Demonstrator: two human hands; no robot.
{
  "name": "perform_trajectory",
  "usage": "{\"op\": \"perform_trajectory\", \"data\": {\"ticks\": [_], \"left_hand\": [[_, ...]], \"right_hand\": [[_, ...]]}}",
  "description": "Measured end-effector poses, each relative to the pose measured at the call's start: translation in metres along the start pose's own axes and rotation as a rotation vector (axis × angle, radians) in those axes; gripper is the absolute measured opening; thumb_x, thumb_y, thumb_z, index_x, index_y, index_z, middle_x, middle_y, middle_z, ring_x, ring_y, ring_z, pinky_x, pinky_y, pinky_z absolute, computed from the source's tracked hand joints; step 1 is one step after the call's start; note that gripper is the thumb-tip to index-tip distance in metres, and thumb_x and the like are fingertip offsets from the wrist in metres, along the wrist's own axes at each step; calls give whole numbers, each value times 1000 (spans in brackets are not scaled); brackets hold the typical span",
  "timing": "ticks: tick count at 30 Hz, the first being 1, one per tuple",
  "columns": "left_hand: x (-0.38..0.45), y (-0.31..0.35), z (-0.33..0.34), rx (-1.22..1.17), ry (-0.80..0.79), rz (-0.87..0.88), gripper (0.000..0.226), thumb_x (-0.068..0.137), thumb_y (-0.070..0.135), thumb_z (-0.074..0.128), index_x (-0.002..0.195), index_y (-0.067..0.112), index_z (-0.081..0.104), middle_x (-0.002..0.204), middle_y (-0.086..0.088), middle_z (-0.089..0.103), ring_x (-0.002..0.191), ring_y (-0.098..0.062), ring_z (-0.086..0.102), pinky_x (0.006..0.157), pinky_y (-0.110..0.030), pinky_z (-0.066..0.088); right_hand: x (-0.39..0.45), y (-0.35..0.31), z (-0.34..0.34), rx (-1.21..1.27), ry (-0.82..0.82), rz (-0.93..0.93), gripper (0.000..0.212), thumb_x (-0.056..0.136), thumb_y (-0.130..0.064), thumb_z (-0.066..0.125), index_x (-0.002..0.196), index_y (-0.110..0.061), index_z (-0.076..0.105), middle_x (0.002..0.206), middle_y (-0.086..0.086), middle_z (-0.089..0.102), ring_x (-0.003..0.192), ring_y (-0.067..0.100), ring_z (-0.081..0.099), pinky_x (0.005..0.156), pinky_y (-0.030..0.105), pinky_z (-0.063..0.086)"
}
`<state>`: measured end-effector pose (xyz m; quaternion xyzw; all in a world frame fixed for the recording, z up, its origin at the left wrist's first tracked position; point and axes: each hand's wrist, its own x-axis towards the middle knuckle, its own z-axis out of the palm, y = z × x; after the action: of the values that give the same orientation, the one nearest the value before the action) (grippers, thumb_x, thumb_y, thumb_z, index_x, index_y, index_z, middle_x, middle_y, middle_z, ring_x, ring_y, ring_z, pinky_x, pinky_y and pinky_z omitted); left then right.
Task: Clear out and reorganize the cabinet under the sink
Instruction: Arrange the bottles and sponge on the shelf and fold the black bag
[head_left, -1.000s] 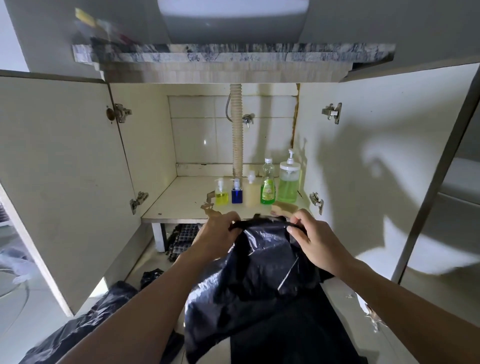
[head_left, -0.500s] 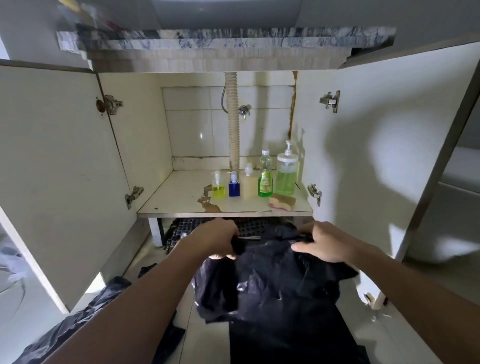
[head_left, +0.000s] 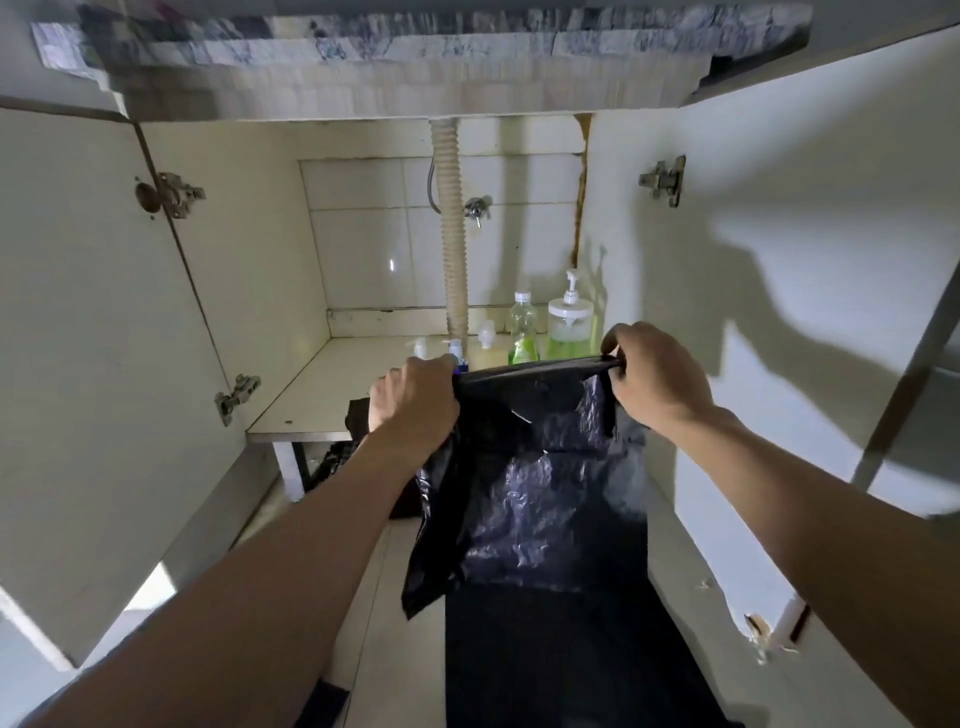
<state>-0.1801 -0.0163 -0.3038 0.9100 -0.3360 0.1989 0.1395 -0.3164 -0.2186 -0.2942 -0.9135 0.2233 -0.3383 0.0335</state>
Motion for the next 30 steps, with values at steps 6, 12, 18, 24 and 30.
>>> {"op": "perform_trajectory", "data": {"ticks": [6,12,18,24,30], "left_hand": [[-51,3,27,74,-159,192,37,92,13,49,124,30,49,93,-8,66,81,-29,66,74,-37,54],[-105,1,83,192,-811,395,29,86,11,50,113,19,56,109,-10,59,96,-32,59,69,-38,48],[-128,-2,135,239,-975,343,37,84,12,55,120,16,55,116,-14,59,103,-34,60,73,-37,48],[-151,14,174,249,-1099,343,36,86,7,54,122,11,55,120,-14,57,104,-32,60,78,-36,48],[-184,11,198,243,-1197,372,45,87,8,52,132,11,47,127,-17,53,111,-36,57,88,-42,49]], "right_hand": [[-64,20,15,34,-118,117,19,82,-5,55,88,-17,68,96,13,63,90,38,63,76,38,50],[-144,58,73,-110,-804,223,21,83,-5,44,74,-23,52,79,0,51,84,25,56,68,27,43],[-158,64,107,-233,-983,227,26,84,1,38,90,-9,61,95,10,64,90,30,62,70,30,48],[-184,70,143,-316,-1050,244,19,90,-3,42,75,-13,47,68,-1,38,74,21,47,68,29,41],[-220,69,158,-462,-1260,217,41,83,3,38,113,-16,58,115,4,59,108,24,58,98,37,34]]}}
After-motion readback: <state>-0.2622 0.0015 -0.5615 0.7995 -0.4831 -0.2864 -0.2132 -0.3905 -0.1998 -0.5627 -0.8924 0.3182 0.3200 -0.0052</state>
